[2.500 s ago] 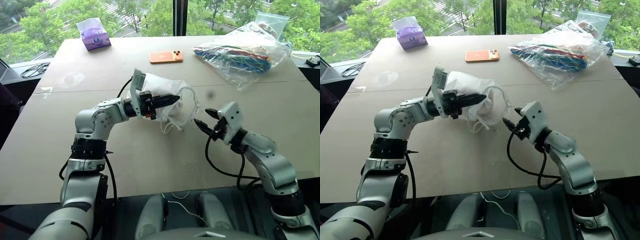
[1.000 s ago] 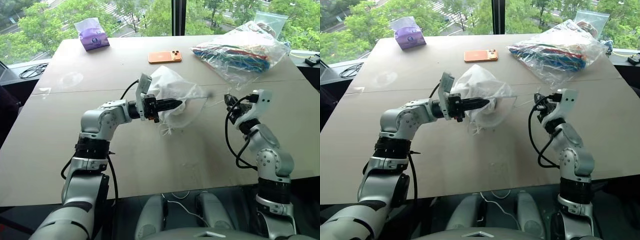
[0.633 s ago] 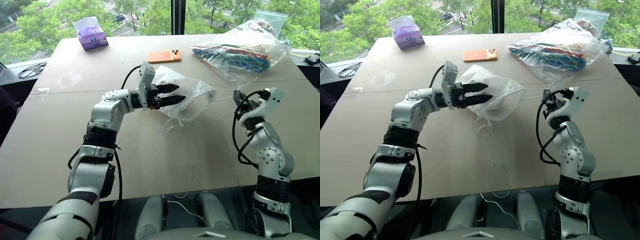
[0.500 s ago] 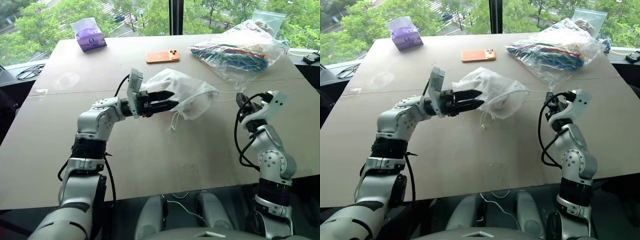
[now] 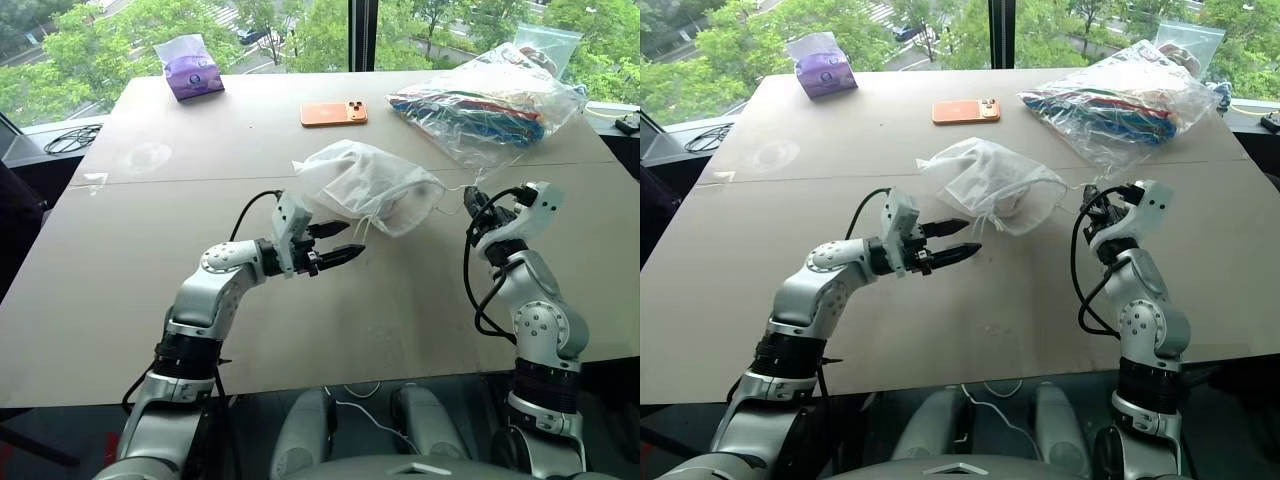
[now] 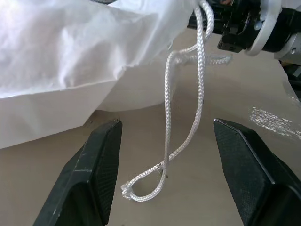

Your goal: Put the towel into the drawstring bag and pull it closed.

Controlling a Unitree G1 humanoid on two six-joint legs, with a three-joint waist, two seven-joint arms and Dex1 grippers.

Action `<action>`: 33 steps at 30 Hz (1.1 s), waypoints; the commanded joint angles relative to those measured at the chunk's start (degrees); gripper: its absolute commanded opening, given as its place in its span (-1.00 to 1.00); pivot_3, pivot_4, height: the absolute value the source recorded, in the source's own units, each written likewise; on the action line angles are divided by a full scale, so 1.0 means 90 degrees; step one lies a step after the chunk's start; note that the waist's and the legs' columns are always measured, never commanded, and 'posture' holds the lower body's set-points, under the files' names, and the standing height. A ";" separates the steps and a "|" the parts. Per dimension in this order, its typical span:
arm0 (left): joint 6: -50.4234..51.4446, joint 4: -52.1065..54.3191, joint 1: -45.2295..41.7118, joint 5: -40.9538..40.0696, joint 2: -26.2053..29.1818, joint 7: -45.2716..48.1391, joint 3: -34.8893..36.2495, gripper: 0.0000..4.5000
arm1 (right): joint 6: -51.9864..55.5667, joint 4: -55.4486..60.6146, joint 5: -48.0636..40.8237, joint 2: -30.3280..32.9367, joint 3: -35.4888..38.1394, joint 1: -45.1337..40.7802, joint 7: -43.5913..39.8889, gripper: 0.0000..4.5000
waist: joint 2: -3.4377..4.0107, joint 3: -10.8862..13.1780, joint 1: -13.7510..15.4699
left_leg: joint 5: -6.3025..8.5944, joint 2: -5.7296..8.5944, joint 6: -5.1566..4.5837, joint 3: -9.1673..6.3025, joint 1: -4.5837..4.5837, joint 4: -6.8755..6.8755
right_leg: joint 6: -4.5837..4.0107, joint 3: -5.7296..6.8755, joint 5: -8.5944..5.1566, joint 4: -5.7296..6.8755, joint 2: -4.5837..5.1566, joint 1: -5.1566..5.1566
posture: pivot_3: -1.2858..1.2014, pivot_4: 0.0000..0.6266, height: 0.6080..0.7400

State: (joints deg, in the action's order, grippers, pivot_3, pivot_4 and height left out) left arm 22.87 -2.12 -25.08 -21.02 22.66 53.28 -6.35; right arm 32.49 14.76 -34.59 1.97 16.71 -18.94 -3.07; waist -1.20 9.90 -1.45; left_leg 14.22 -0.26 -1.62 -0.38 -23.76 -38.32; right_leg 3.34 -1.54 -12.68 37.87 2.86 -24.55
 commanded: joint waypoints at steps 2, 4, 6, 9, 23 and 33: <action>-0.0677 -0.0509 -0.0218 0.0509 -0.0304 -0.0342 -0.0187 0.39 | -0.0048 0.0206 -0.0155 0.0049 0.0058 -0.0104 0.0072 -1.00 | 0.0000 0.0000 -0.0007 | 0.0000 0.0002 0.0000 0.0001 -0.0001 0.0000 | 0.0000 -0.0001 0.0000 -0.0001 -0.0001 0.0000 | 0.03 -0.52 1.00; -0.0894 -0.0677 -0.0243 0.0621 -0.0329 -0.0331 -0.0192 0.16 | -0.0053 0.0231 -0.0164 0.0054 0.0062 -0.0076 0.0098 -1.00 | 0.0000 0.0000 -0.0012 | 0.0000 0.0003 0.0000 0.0000 -0.0001 0.0000 | 0.0000 0.0000 0.0000 -0.0001 -0.0001 0.0000 | 0.03 -0.52 1.00; -0.1080 -0.0701 -0.0201 0.0661 -0.0299 -0.0281 -0.0169 -0.18 | -0.0061 0.0255 -0.0169 0.0064 0.0052 -0.0045 0.0113 -1.00 | 0.0000 0.0000 -0.0031 | 0.0000 0.0002 -0.0001 0.0000 -0.0001 0.0000 | 0.0000 0.0000 0.0000 0.0000 -0.0002 0.0000 | 0.03 -0.52 1.00; -0.1361 -0.0415 -0.0049 0.0529 -0.0221 -0.0412 0.0176 -0.85 | -0.0089 0.0309 -0.0171 0.0087 0.0070 0.0017 0.0148 -1.00 | 0.0000 0.0000 -0.0053 | 0.0000 -0.0001 -0.0001 0.0001 -0.0001 0.0000 | 0.0000 -0.0001 0.0000 -0.0001 -0.0001 0.0000 | 0.03 -0.52 1.00; -0.2273 -0.0465 0.0136 0.1925 0.0167 -0.4872 0.2709 -0.97 | -0.1785 -0.0880 0.1088 0.1044 0.1346 -0.0756 0.1389 -1.00 | -0.0001 -0.0001 -0.0021 | 0.0000 0.0002 -0.0001 -0.0006 0.0004 -0.0001 | 0.0002 0.0006 0.0001 0.0002 0.0003 0.0004 | 0.03 -0.52 1.00; -0.1590 -0.0750 0.0039 0.1427 0.0085 -0.4800 0.2338 -1.00 | -0.1155 -0.1256 0.0798 0.1349 0.1130 -0.0581 0.1423 -0.86 | -0.0001 -0.0001 0.0058 | 0.0000 0.0002 0.0000 0.0001 -0.0003 0.0001 | 0.0002 0.0006 0.0001 -0.0002 0.0011 0.0000 | 0.03 -0.52 1.00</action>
State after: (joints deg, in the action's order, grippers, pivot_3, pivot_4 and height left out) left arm 8.30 -9.74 -24.97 -6.42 21.41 6.38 13.92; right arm 20.35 0.94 -24.68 11.43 25.55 -24.70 14.45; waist -1.20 9.89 -0.93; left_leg 14.22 -0.25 -1.62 -0.36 -23.79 -38.31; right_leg 3.36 -1.49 -12.67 37.86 2.95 -24.54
